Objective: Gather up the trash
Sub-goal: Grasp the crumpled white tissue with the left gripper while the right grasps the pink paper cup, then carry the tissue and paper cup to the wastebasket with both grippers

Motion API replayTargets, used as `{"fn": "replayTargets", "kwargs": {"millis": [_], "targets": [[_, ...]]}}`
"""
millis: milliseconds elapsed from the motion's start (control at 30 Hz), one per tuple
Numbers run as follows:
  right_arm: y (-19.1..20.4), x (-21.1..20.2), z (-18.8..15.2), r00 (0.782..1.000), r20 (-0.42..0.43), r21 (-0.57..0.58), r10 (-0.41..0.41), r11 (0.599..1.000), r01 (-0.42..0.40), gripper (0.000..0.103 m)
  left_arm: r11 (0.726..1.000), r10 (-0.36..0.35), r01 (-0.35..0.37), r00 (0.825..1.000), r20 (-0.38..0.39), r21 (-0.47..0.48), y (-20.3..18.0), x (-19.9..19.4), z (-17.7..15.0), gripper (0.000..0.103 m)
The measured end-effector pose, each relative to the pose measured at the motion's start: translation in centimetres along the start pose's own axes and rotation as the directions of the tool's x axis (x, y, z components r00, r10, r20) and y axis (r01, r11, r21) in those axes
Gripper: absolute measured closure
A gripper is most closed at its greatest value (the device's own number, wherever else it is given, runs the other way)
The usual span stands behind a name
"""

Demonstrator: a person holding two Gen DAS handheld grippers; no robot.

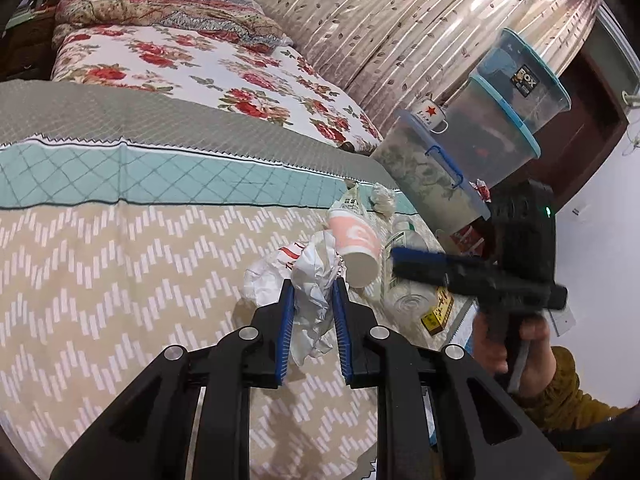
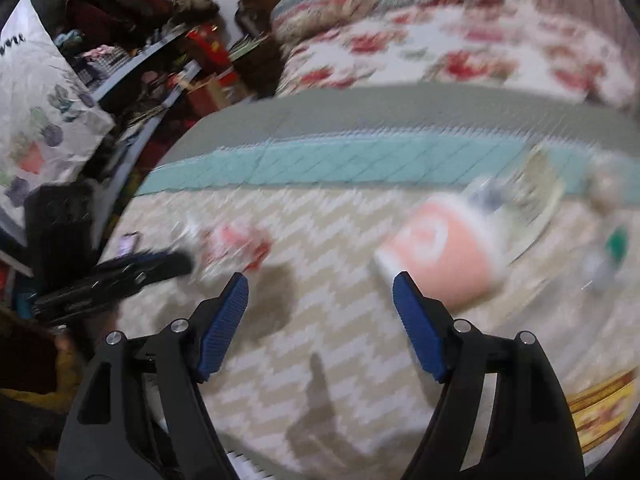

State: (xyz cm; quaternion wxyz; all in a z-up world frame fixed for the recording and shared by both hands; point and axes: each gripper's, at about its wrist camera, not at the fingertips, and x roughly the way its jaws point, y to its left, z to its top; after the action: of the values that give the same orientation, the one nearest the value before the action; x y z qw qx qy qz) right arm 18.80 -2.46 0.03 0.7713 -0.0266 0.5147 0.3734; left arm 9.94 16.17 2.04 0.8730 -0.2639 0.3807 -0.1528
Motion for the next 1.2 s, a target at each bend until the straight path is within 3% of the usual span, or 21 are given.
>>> {"fn": "replayTargets", "kwargs": {"millis": [133,200,300,400,533,667,800,967,1000,1033,1067,1200], "targets": [[-3.2,1.0,3.1,0.989,0.01,0.061,-0.145,0.988,0.144,0.027,1.0,-0.006,0.006,1.0,-0.002,0.003,-0.3,0.0,-0.3,0.085],[-5.0,2.5,4.4,0.983,-0.033,0.102,-0.183,0.977,0.186,0.027,1.0,-0.007,0.007,1.0,0.0,0.008,-0.6,-0.3,-0.5,0.085],[-5.5,4.0,3.9,0.989,-0.11,0.173,-0.101,0.978,0.119,0.03,1.0,-0.004,0.004,1.0,0.008,0.012,-0.6,-0.9,-0.9,0.085],[-3.0,3.7,2.1,0.992,-0.118,0.172,0.051,0.985,-0.03,0.03,1.0,0.0,0.0,1.0,0.017,0.007,-0.3,-1.6,-1.1,0.085],[0.1,2.0,-1.1,0.977,-0.103,0.162,0.188,0.972,-0.17,0.03,1.0,0.0,0.0,1.0,0.03,-0.005,0.2,-2.2,-1.0,0.085],[1.3,-0.4,-4.1,0.995,-0.053,0.075,0.085,0.994,-0.081,0.03,1.0,-0.004,0.004,0.999,0.042,-0.006,0.3,-2.7,-1.1,0.085],[1.2,-0.8,-5.5,0.999,-0.035,0.032,-0.006,0.999,0.007,0.03,1.0,-0.006,0.006,0.999,0.031,0.002,0.0,-2.6,-1.5,0.085],[0.9,0.8,-6.4,0.998,-0.063,0.049,0.016,0.999,-0.013,0.034,1.0,0.011,-0.011,1.0,0.015,0.021,-1.0,-2.1,-2.1,0.085],[1.0,1.2,-6.7,0.997,-0.073,0.05,0.026,0.999,-0.022,0.039,1.0,0.019,-0.019,1.0,0.014,0.024,-1.0,-2.1,-2.1,0.085],[1.2,1.4,-7.2,0.996,-0.076,0.049,0.043,0.998,-0.039,0.059,0.999,0.028,-0.028,1.0,0.014,0.027,-1.1,-2.1,-2.1,0.085],[1.5,1.4,-7.6,0.995,-0.078,0.039,0.066,0.997,-0.063,0.072,0.999,0.038,-0.038,0.999,0.018,0.028,-1.2,-2.2,-2.1,0.085],[2.5,0.0,-8.2,0.988,0.013,0.03,0.155,0.987,-0.155,0.093,0.998,0.059,-0.06,0.998,0.03,0.017,-1.0,-2.9,-2.0,0.085]]}}
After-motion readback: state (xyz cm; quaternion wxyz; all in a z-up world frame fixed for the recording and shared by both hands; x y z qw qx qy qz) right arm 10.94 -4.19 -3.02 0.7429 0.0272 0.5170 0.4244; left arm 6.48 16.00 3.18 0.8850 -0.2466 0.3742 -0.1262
